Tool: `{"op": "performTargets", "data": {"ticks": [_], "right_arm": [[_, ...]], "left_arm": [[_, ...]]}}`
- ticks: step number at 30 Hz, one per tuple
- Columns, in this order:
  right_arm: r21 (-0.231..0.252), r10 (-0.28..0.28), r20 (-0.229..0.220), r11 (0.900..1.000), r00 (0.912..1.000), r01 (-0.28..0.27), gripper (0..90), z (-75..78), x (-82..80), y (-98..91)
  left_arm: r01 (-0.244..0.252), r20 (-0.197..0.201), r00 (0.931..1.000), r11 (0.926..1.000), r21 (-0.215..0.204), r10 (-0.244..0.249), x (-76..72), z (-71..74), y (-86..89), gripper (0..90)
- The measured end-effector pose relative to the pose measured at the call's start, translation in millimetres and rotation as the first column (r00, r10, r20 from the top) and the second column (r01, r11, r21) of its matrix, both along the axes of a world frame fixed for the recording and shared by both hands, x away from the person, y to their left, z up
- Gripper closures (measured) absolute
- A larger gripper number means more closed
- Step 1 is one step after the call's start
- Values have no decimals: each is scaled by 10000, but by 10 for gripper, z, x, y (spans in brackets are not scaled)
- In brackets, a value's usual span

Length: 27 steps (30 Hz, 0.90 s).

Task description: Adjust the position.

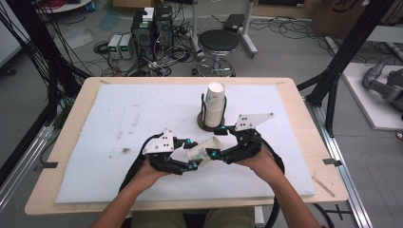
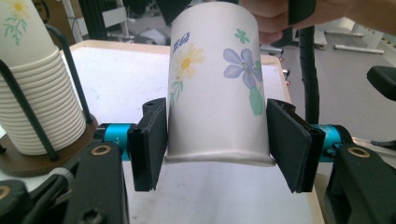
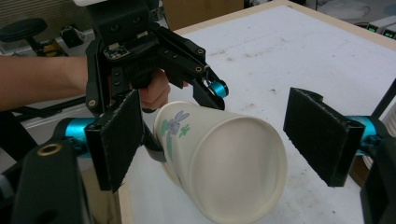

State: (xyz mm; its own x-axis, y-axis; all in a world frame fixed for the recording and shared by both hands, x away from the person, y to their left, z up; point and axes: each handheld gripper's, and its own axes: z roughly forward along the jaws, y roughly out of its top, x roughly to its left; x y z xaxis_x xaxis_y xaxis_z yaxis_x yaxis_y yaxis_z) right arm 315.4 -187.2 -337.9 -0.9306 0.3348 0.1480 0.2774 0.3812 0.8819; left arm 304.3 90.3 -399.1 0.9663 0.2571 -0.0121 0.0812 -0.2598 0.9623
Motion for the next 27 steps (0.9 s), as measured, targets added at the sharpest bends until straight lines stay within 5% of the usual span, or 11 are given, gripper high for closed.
{"op": "performTargets", "data": {"ticks": [6,11,18,27], "right_arm": [[153,74,69,9999,9999,-75,205,-2,-5,-90],[90,191,294,9998,9994,-194,205,-5,-25,-157],[-738,695,905,9953,9935,-629,206,-28,-49,-165],[-1886,1557,1437,9737,9773,-1274,207,-93,-55,-35]], "left_arm": [[-41,14,10000,9989,463,40,14,87,19,426],[213,19,9998,9899,1404,-218,31,200,6,438],[701,34,9973,9619,2641,-736,63,372,-51,440],[1338,-297,9908,9167,3764,-1324,99,535,-142,439]]}}
